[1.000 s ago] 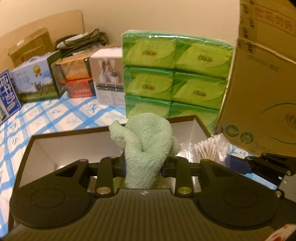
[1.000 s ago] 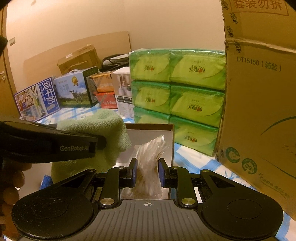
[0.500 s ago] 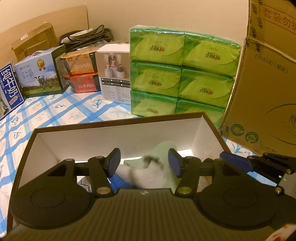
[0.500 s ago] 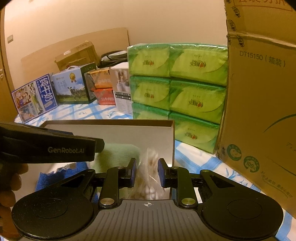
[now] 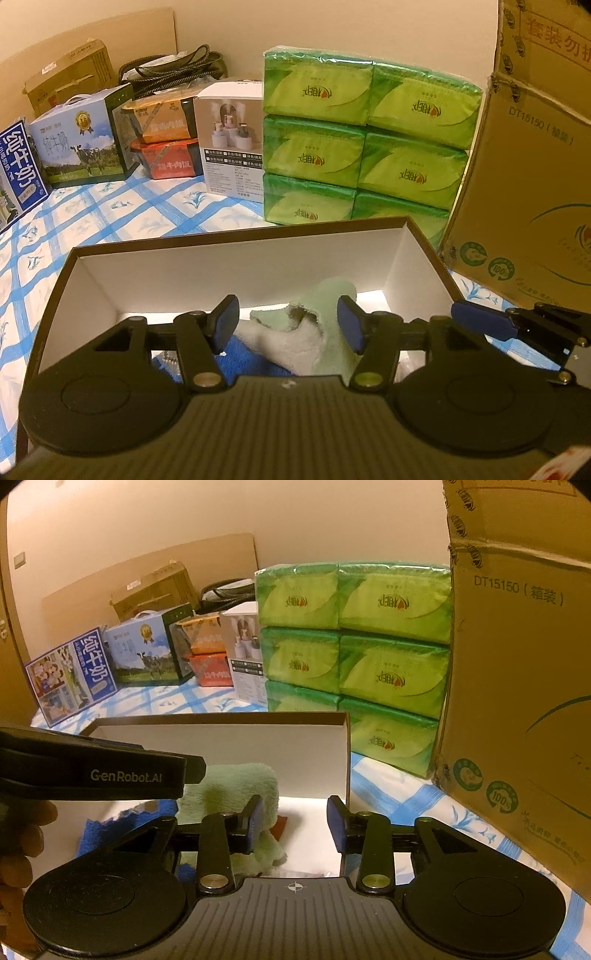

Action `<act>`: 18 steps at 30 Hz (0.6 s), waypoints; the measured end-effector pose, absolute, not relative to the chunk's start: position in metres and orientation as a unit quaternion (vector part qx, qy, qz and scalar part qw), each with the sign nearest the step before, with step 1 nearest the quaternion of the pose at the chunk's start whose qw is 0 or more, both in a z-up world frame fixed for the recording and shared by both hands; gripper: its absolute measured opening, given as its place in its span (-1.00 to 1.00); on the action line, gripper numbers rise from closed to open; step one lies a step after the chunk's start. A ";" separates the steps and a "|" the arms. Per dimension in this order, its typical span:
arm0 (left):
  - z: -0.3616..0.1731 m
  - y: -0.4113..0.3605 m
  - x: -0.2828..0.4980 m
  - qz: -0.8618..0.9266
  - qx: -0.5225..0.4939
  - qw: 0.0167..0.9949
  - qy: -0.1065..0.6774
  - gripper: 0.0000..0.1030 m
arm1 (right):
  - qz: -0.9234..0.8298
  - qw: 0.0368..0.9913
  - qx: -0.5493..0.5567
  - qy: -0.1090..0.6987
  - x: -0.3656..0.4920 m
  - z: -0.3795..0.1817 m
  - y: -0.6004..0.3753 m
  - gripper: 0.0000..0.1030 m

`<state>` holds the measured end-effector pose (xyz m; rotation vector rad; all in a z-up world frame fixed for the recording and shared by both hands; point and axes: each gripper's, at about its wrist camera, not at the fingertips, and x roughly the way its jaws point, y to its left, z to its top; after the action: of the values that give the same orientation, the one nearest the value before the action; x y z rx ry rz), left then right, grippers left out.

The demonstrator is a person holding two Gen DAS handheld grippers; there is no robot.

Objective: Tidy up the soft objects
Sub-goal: 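Open both tools to drop the towel and swab bag into the box, then move both tools back from the box toward the table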

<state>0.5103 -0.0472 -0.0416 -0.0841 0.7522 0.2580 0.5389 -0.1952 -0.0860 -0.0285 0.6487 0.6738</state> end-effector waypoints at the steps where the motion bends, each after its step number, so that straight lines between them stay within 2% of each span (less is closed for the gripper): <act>1: -0.041 -0.047 0.509 0.125 -0.040 0.921 0.366 0.10 | 0.325 0.893 -0.012 0.311 0.537 -0.085 -0.196 -0.18; 11: -0.022 -0.054 0.492 0.114 -0.043 0.925 0.359 0.23 | 0.329 0.897 0.006 0.294 0.514 -0.065 -0.208 0.06; 16: -0.007 -0.063 0.476 0.106 -0.036 0.930 0.351 0.25 | 0.324 0.904 0.007 0.277 0.494 -0.051 -0.218 0.37; 18: -0.001 -0.066 0.467 0.102 -0.035 0.931 0.348 0.29 | 0.321 0.907 0.013 0.274 0.486 -0.045 -0.223 0.41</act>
<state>0.4673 -0.0657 -0.0015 -0.0710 0.7130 0.2081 0.4856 -0.2232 -0.0452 0.0260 0.5651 0.6632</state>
